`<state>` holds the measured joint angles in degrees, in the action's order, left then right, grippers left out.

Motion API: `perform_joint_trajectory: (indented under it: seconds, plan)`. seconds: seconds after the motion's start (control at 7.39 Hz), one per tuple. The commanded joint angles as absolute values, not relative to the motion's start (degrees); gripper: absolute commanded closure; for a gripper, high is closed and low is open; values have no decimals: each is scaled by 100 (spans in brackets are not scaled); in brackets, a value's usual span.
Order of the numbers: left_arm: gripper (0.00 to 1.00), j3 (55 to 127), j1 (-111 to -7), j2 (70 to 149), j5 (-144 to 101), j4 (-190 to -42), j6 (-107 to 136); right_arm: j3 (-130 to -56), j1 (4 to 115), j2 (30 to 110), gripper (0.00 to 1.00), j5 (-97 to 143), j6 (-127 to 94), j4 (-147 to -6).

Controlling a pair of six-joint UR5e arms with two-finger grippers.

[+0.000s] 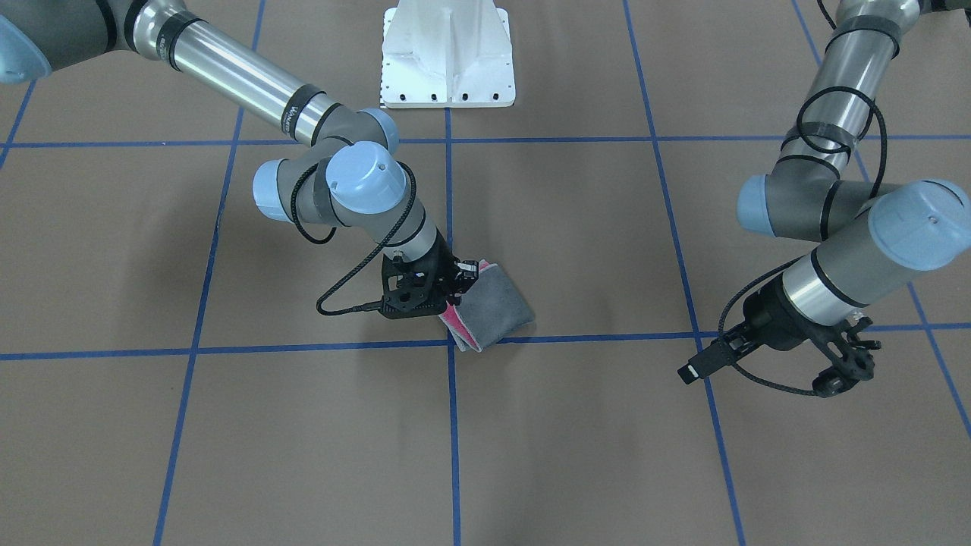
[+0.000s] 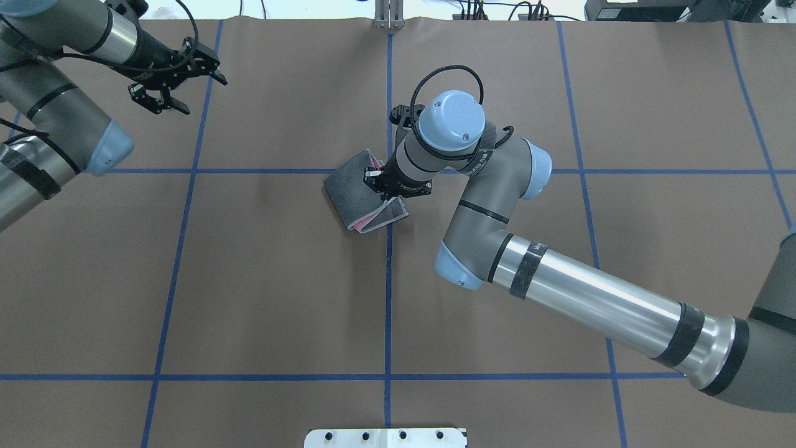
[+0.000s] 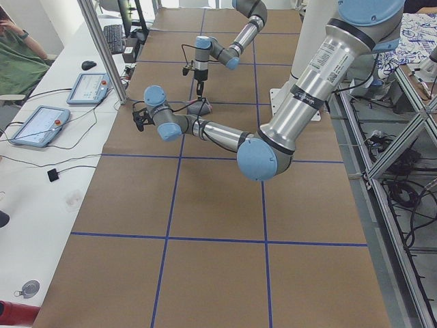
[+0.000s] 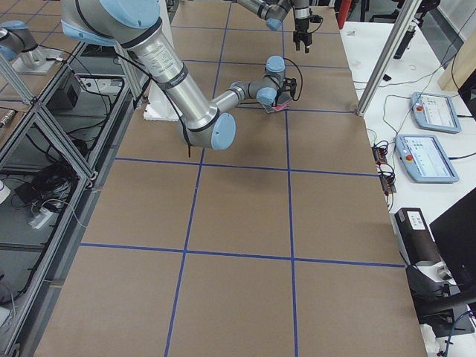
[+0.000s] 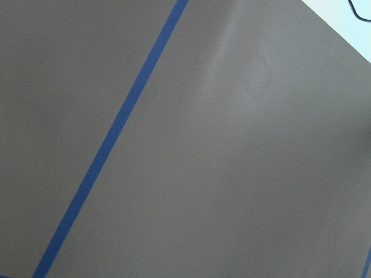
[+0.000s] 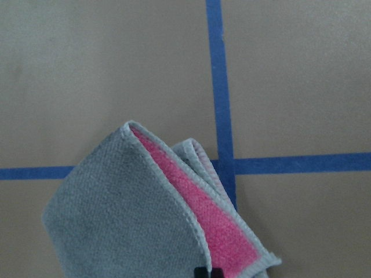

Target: Fold towel twice with both arms

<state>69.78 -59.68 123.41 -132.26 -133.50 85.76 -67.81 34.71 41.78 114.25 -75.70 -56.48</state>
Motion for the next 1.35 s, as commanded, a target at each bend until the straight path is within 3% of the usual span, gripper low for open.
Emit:
perform_joint_trajectory:
  seconds: [0.0,0.41,0.68,0.81,0.95,1.22]
  plan:
    - [0,6979,-5968,12340,-13219,-13351,8569,-6846,3550,4210,100,11435,-7541,-5651]
    - [0,6970,-5950,12340,-13219,-13342,8578,-7565,3673,4999,100,11539,-7375,-5651]
    - [0,6970,-5950,12349,-13219,-13342,8587,-7585,3814,5036,100,11812,-7356,-5660]
    - [0,6970,-5950,12340,-13219,-13342,8587,-7559,4032,5045,70,11987,-7348,-5643]
    - [0,6978,-5950,12349,-13219,-13350,8570,-7567,4286,5045,1,12502,-7356,-5686]
    - [0,7109,-5968,12323,-13219,-13377,8569,-7576,4866,5045,0,13058,-7348,-5931]
